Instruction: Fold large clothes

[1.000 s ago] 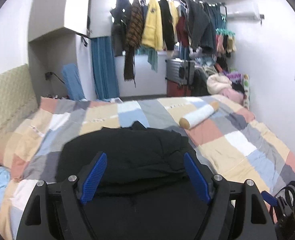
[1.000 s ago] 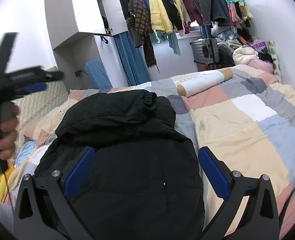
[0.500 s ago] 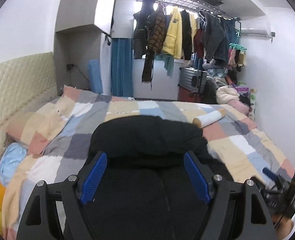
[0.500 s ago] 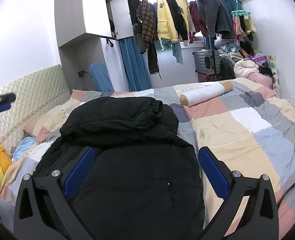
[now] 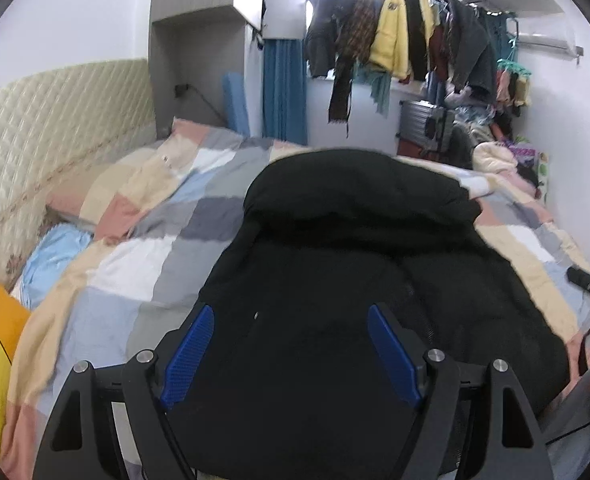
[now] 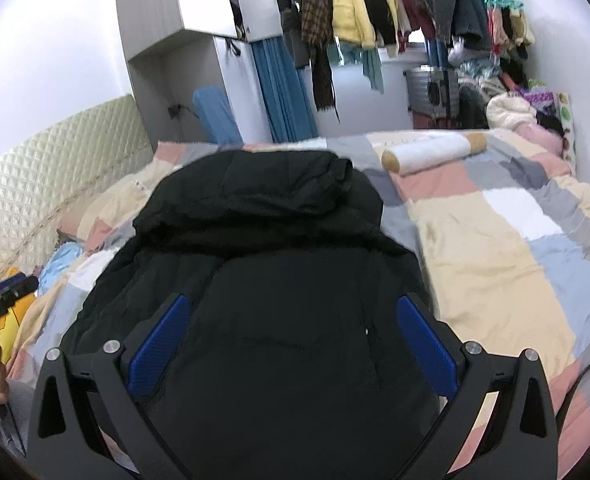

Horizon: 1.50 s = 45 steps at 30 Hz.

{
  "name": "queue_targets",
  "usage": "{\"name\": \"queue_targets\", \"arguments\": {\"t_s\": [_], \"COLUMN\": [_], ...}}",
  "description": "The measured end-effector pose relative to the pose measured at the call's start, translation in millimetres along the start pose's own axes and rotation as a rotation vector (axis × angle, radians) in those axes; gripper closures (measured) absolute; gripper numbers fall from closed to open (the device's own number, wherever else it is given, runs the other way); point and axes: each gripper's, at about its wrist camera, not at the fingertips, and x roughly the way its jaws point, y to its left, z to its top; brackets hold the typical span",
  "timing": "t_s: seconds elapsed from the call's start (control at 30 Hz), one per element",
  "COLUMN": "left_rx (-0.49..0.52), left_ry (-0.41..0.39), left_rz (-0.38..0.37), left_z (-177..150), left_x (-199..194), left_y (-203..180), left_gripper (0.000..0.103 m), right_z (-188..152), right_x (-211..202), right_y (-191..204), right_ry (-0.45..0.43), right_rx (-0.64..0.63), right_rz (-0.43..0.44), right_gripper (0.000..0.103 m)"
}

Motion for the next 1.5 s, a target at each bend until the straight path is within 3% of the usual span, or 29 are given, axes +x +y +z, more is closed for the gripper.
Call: {"name": "queue_targets", "arguments": {"t_s": [0.23,0.37,0.53,0.67,0.93,1.03,1.2,1.33,1.5], "left_rx": [-0.030,-0.072,-0.102,-0.111,-0.100,-0.101,-0.101,-0.102,-0.121], "left_ry": [0.079,0.132,0.180,0.198,0.228,0.233,0.248,0.264,0.276], "left_rz": [0.003,-0.017,-0.027,-0.013,0.017,0.026,0.025,0.019,0.017], "left_z": [-14,-15,-18,-19,-21,-22,-23,-24,-26], "left_x": [28,40,49,53,62,63,67,71,73], "left_y": [13,21,25,24,23,22,23,24,27], "left_gripper": [0.024,0.024,0.024,0.024,0.024,0.024,0.024,0.024,0.024], "right_z": [20,19,-10,-33,-55,-60,-65,-72,-76], "right_x": [2,26,65,84,108,113,114,115,117], "right_y": [-37,-67,-105,-117,-117,-108,-94,-92,-78], "right_ry": [0.096,0.286,0.549,0.679,0.793,0.823,0.833,0.842,0.836], "right_rx": [0.111,0.219,0.438,0.507,0.516,0.474,0.424,0.426,0.374], "right_rz": [-0.021,0.025,0.067,-0.012,-0.061,-0.049,-0.013,-0.023,-0.035], "right_gripper": [0.000,0.000,0.000,0.001,0.001,0.011,0.020,0.020,0.013]}}
